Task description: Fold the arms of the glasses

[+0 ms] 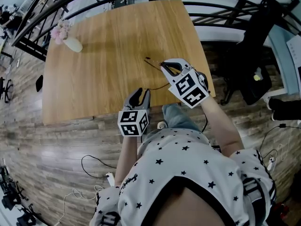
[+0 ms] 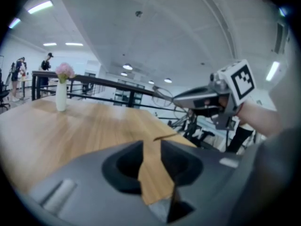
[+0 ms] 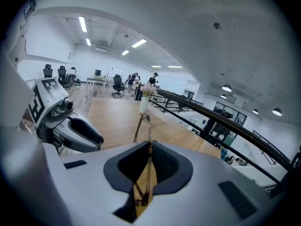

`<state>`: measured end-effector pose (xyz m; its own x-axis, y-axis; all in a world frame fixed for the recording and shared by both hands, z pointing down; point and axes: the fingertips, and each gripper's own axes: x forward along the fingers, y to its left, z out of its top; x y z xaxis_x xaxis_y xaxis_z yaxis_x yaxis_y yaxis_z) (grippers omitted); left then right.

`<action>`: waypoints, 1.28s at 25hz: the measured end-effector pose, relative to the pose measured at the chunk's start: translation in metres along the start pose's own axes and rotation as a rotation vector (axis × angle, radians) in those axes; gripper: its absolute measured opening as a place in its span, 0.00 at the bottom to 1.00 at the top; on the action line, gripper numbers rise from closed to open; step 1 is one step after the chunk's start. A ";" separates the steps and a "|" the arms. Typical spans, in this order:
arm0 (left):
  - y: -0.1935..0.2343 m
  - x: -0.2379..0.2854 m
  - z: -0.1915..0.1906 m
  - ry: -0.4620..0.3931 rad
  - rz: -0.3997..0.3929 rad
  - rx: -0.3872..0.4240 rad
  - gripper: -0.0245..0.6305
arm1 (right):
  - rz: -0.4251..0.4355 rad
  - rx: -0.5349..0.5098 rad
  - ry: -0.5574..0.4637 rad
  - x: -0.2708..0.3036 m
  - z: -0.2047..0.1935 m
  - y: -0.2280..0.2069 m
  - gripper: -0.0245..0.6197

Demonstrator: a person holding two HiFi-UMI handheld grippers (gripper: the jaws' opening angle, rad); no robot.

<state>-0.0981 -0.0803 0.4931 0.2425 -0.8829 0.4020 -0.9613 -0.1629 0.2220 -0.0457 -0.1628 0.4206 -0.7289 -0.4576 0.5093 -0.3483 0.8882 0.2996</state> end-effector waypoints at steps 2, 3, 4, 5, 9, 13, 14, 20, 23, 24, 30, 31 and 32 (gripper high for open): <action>0.005 0.001 0.003 -0.011 0.014 -0.008 0.21 | 0.006 -0.003 0.005 0.001 -0.002 0.002 0.09; 0.007 0.001 0.004 -0.015 0.019 -0.013 0.20 | 0.010 -0.004 0.007 0.002 -0.002 0.004 0.09; 0.008 0.001 0.006 -0.020 0.023 -0.017 0.20 | 0.014 -0.004 0.007 0.002 -0.003 0.005 0.09; 0.010 0.001 0.007 -0.024 0.027 -0.021 0.19 | 0.019 -0.005 0.006 0.003 -0.003 0.007 0.09; 0.014 0.001 0.012 -0.039 0.048 -0.037 0.16 | 0.036 -0.005 0.003 0.004 -0.004 0.013 0.09; 0.016 0.002 0.018 -0.054 0.067 -0.066 0.13 | 0.052 -0.005 0.002 0.003 -0.004 0.018 0.09; 0.016 0.003 0.020 -0.058 0.068 -0.075 0.12 | 0.056 -0.005 0.001 0.004 -0.004 0.019 0.09; 0.020 0.003 0.028 -0.094 0.080 -0.156 0.08 | 0.081 -0.004 -0.004 0.004 -0.003 0.028 0.09; 0.021 0.005 0.030 -0.101 0.079 -0.170 0.07 | 0.095 -0.006 -0.002 0.008 -0.004 0.031 0.09; 0.021 0.006 0.032 -0.102 0.076 -0.170 0.07 | 0.099 -0.006 -0.001 0.009 -0.004 0.033 0.09; 0.015 0.008 0.037 -0.114 0.055 -0.161 0.07 | 0.118 -0.011 0.000 0.016 -0.001 0.039 0.09; 0.015 0.009 0.038 -0.115 0.051 -0.160 0.07 | 0.121 -0.011 0.000 0.018 0.000 0.040 0.09; 0.014 0.009 0.039 -0.115 0.047 -0.159 0.07 | 0.124 -0.012 0.001 0.019 0.000 0.040 0.09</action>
<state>-0.1145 -0.1082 0.4649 0.1727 -0.9339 0.3130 -0.9364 -0.0571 0.3464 -0.0736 -0.1358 0.4420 -0.7654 -0.3447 0.5435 -0.2489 0.9373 0.2438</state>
